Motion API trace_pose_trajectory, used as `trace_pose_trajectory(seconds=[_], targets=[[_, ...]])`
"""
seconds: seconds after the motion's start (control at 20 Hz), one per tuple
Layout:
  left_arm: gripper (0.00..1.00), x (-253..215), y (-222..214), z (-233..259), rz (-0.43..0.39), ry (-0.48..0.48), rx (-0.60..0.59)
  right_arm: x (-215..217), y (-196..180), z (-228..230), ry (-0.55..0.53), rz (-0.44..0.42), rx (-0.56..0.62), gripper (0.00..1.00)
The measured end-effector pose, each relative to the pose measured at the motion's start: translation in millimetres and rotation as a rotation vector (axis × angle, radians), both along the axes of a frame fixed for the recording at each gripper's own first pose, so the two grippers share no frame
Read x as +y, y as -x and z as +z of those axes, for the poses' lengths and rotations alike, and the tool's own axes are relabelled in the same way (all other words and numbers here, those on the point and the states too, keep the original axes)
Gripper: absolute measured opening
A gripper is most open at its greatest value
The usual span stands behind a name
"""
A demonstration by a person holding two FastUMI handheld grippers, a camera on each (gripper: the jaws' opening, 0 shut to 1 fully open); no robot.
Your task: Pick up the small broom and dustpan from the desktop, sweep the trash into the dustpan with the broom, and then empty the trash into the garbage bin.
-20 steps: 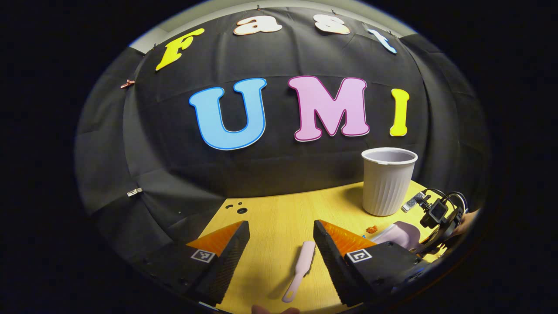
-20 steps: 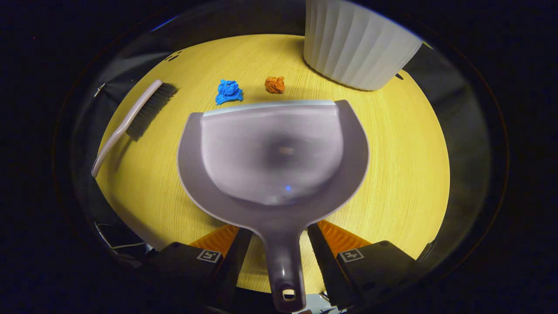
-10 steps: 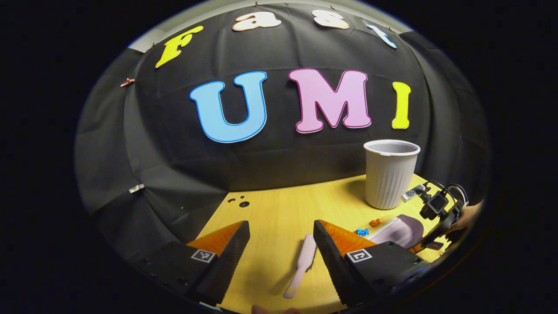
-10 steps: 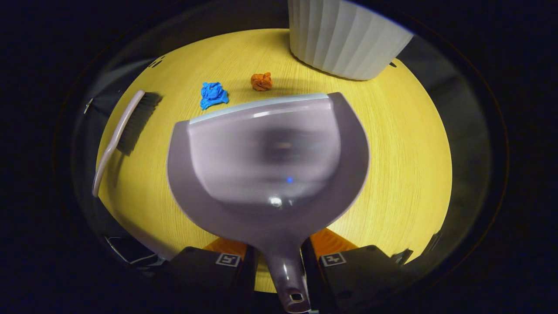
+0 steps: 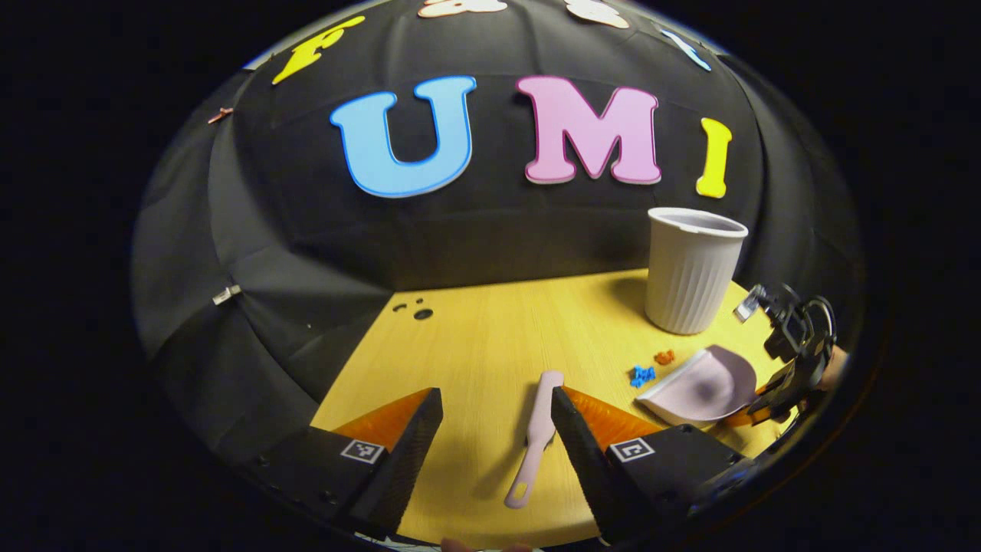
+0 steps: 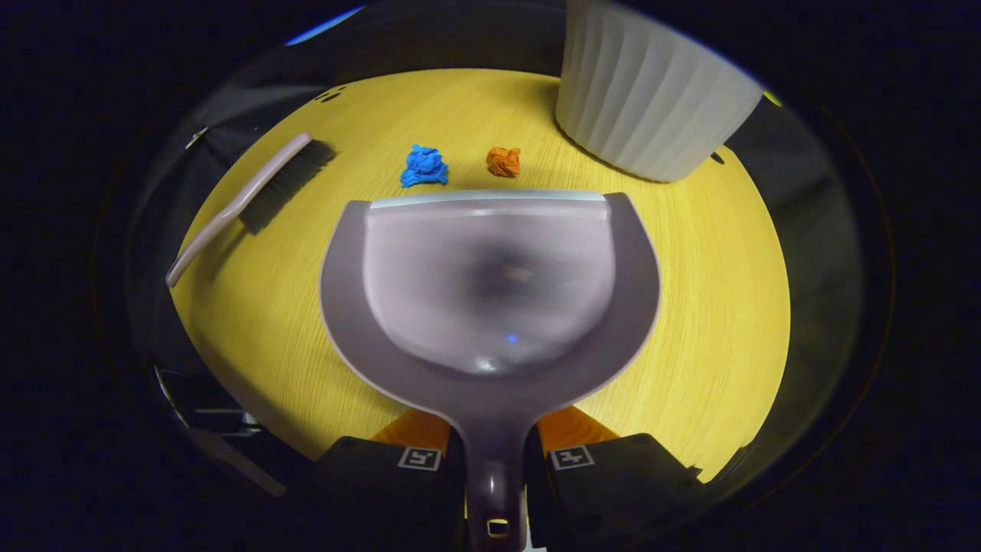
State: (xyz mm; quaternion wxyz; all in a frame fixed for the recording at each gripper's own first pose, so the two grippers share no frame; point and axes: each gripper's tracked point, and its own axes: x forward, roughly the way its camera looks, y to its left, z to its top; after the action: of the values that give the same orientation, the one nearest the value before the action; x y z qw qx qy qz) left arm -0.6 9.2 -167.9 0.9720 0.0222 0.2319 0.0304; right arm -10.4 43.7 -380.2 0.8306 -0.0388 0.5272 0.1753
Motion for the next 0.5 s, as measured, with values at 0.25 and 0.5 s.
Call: trace_pose_trajectory(seconds=[0.25, 0.5], targets=[[0.91, -24.0, -11.8, -59.9, -0.131, 0.029, 0.211, -14.5, 28.1, 19.4, 0.015, 0.069, -0.035, 0.36], [0.83, -43.9, -19.1, -122.9, -0.185, 0.106, 0.448, -28.2, 39.4, 23.5, -0.013, 0.013, -0.007, 0.36]])
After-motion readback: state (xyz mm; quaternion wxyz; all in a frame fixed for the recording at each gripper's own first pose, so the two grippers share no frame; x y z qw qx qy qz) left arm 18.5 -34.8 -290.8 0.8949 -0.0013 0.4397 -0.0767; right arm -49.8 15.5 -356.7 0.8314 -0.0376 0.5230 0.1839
